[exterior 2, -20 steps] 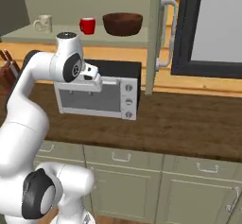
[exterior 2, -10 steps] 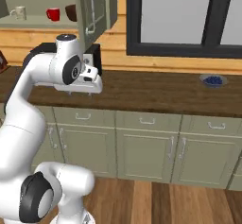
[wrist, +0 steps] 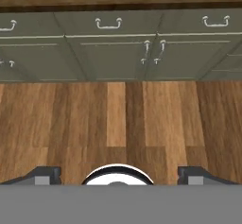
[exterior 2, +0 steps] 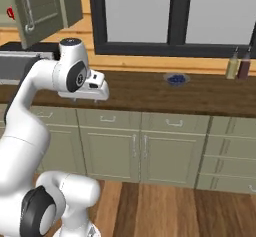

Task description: Gather all objects into one cabinet and sort the glasses and bowls to opposite sides.

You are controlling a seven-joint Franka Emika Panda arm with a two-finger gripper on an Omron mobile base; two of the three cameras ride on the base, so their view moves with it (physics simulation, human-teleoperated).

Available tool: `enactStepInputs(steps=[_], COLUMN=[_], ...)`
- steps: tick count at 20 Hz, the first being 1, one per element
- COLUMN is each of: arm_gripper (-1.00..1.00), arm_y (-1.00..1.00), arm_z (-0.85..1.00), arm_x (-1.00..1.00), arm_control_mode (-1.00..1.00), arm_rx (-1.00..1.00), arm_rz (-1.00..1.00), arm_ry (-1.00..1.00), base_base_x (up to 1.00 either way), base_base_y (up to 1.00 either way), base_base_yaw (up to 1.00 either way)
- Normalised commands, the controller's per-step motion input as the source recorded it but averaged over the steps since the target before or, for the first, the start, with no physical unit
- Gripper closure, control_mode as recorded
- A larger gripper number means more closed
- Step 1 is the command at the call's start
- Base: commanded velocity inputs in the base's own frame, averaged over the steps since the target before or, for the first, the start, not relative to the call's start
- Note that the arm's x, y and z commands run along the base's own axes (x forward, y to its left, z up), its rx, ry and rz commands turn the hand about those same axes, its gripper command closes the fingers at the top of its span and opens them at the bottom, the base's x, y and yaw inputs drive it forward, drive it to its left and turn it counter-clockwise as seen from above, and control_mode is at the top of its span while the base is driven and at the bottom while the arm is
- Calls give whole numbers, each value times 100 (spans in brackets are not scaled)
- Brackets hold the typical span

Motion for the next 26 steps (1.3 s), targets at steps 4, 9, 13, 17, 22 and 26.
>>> enactStepInputs(steps=[4,9,13,17,22,26], arm_gripper=[-100,-100,-100,-100,-100,-100], arm_y=[0,0,0,0,0,0], arm_z=[0,0,0,0,0,0], arm_x=[0,0,0,0,0,0], arm_control_mode=[100,100,100,100,100,100], arm_rx=[0,0,0,0,0,0], arm_rz=[0,0,0,0,0,0], arm_ry=[0,0,0,0,0,0], base_base_x=[10,0,0,71,48,55], base_base_y=[-100,-100,-100,-100,-100,-100], base_base_yaw=[0,-20,-37,-6,-5,-15])
